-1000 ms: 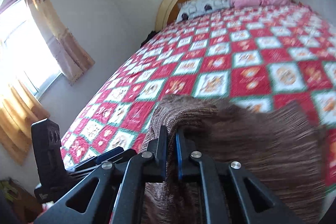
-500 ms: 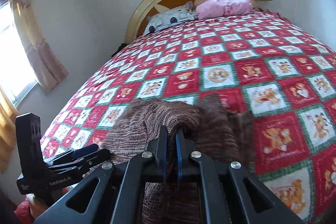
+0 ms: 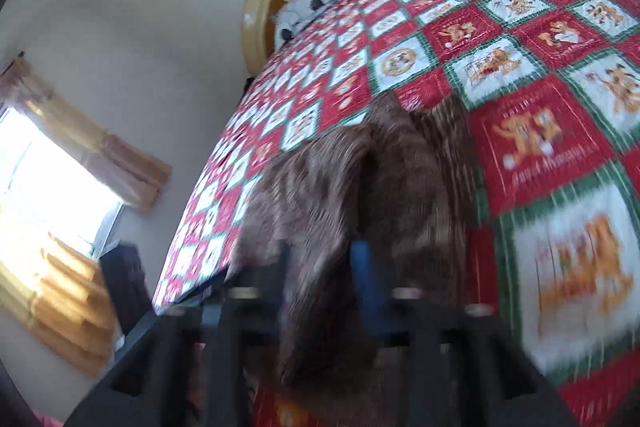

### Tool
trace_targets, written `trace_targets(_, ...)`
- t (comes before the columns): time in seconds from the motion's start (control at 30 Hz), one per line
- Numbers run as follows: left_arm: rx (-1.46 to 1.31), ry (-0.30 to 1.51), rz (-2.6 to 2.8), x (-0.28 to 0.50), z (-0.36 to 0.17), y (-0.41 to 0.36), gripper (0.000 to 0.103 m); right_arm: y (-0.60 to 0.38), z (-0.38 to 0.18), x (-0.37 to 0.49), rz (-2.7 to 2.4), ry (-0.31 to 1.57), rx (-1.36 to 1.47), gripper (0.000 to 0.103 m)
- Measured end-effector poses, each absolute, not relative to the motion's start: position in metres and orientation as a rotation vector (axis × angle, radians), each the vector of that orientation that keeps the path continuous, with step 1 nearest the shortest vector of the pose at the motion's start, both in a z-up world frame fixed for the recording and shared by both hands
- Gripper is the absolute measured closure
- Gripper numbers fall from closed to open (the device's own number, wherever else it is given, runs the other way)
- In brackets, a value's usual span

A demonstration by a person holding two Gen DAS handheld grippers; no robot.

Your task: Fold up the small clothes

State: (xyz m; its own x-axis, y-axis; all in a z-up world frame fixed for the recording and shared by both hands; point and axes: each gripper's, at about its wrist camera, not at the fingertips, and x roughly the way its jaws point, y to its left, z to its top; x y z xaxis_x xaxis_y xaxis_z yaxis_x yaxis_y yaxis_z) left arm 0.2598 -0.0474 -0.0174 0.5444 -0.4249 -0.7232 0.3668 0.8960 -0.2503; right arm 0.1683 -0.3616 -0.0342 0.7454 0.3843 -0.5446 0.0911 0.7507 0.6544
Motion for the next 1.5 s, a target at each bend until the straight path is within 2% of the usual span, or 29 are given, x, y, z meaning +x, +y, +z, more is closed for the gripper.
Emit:
trace_targets(0.1, -0.130, 0.857, -0.480, 0.252, -0.012, -0.034, 0.022, -0.340, -0.032, 0.147, 0.230, 0.713, 0.683, 0.036)
trace_targets(0.27, -0.161, 0.860, -0.453, 0.241, -0.010, -0.017, 0.022, -0.287, -0.048, 0.151, 0.217, 0.818, 0.476, 0.036)
trace_targets(0.33, -0.156, 0.863, -0.439, 0.239, -0.009, -0.012, 0.022, -0.273, -0.048, 0.151, 0.230, 0.810, 0.439, 0.040)
trace_targets(0.37, -0.160, 0.861, -0.436, 0.238, -0.008, -0.010, 0.022, -0.269, -0.048, 0.153, 0.243, 0.820, 0.444, 0.052)
trace_targets(0.4, -0.168, 0.858, -0.432, 0.237, -0.007, -0.007, 0.022, -0.268, -0.051, 0.155, 0.244, 0.837, 0.448, 0.078)
trace_targets(0.43, -0.180, 0.855, -0.428, 0.237, -0.005, -0.004, 0.022, -0.269, -0.056, 0.159, 0.239, 0.870, 0.458, 0.092)
trace_targets(0.57, -0.196, 0.842, -0.435, 0.237, 0.002, 0.000, 0.022, -0.282, -0.053, 0.158, 0.230, 0.880, 0.487, 0.094)
trace_targets(0.7, -0.183, 0.821, -0.473, 0.237, 0.014, -0.011, 0.022, -0.301, -0.013, 0.140, 0.212, 0.797, 0.428, 0.094)
trace_targets(0.8, -0.133, 0.807, -0.515, 0.236, 0.021, -0.033, 0.022, -0.309, 0.007, 0.131, 0.194, 0.808, 0.347, 0.094)
trace_targets(0.97, -0.071, 0.818, -0.599, 0.234, 0.019, -0.079, 0.022, -0.317, -0.022, 0.123, 0.170, 0.944, 0.290, 0.094)
trace_targets(1.1, 0.015, 0.856, -0.586, 0.235, 0.000, -0.110, 0.021, -0.322, -0.039, 0.117, 0.166, 0.956, 0.308, 0.093)
trace_targets(1.13, 0.058, 0.856, -0.564, 0.234, -0.006, -0.116, 0.021, -0.325, -0.037, 0.117, 0.167, 0.949, 0.319, 0.092)
trace_targets(1.17, 0.096, 0.845, -0.548, 0.232, -0.011, -0.119, 0.017, -0.328, -0.032, 0.116, 0.182, 0.931, 0.334, 0.089)
trace_targets(1.23, 0.128, 0.818, -0.542, 0.227, -0.017, -0.119, 0.010, -0.338, -0.021, 0.119, 0.198, 0.903, 0.365, 0.076)
trace_targets(1.3, 0.127, 0.824, -0.531, 0.228, -0.024, -0.117, 0.007, -0.354, -0.007, 0.124, 0.194, 0.843, 0.432, 0.036)
trace_targets(1.33, 0.111, 0.834, -0.525, 0.229, -0.029, -0.113, 0.005, -0.361, 0.001, 0.129, 0.195, 0.792, 0.463, 0.032)
trace_targets(1.4, 0.071, 0.831, -0.538, 0.229, -0.027, -0.107, 0.006, -0.375, 0.013, 0.142, 0.172, 0.718, 0.492, 0.032)
trace_targets(1.5, 0.021, 0.838, -0.556, 0.232, -0.026, -0.101, 0.006, -0.386, 0.009, 0.183, 0.148, 0.706, 0.482, 0.032)
